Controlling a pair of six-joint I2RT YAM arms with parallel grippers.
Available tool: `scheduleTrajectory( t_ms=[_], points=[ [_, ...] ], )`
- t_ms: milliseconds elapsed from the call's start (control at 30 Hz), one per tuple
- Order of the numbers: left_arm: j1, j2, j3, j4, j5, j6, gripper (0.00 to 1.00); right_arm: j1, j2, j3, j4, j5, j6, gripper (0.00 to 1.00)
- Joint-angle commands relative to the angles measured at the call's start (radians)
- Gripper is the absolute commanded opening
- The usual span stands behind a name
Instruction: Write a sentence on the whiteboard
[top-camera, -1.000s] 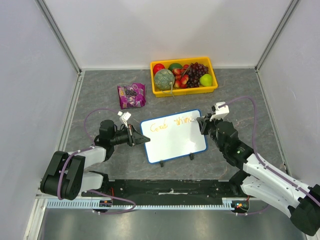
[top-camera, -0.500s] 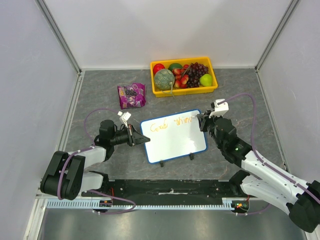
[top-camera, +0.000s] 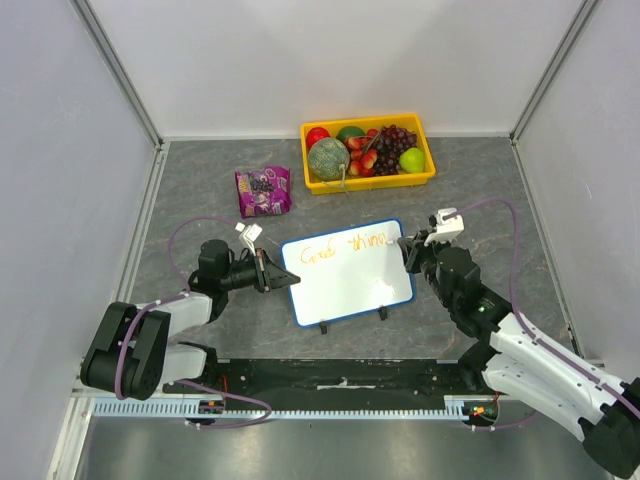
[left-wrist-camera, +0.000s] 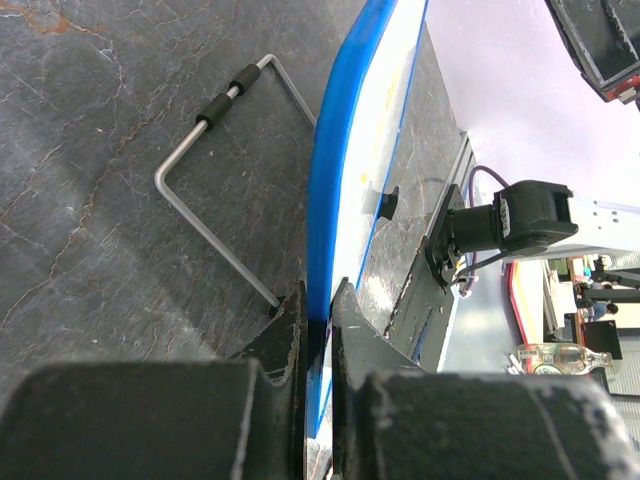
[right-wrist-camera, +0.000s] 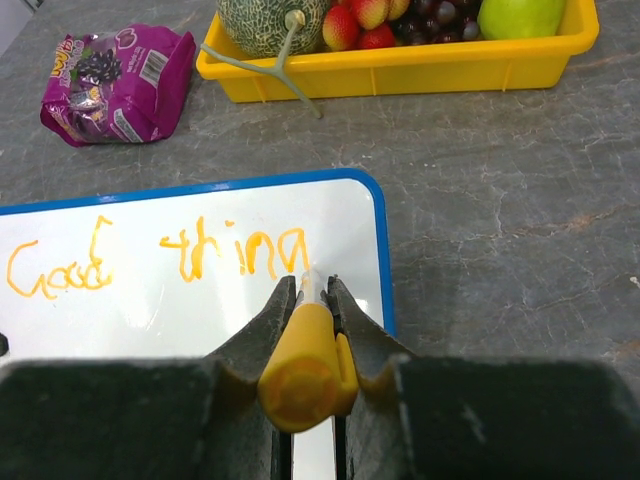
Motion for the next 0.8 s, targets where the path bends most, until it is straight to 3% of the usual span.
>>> scheduleTrajectory(
  t_ms=[0, 233, 767],
  points=[
    [0.011, 0.024, -0.002, -0.081, -0.167, 0.051, 0.02, -0.005, -0.039, -0.035, -0.082, -0.014, 0.024, 0.00],
    [0.009, 0.026, -0.002, -0.081, -0.168, 0.051, 0.02, -0.005, -0.079, -0.061, -0.117, -0.059, 0.052, 0.00],
    [0.011, 0.030, -0.002, -0.081, -0.168, 0.051, 0.02, -0.003, -0.032, 0.000, 0.019, -0.075, 0.098, 0.00]
  ],
)
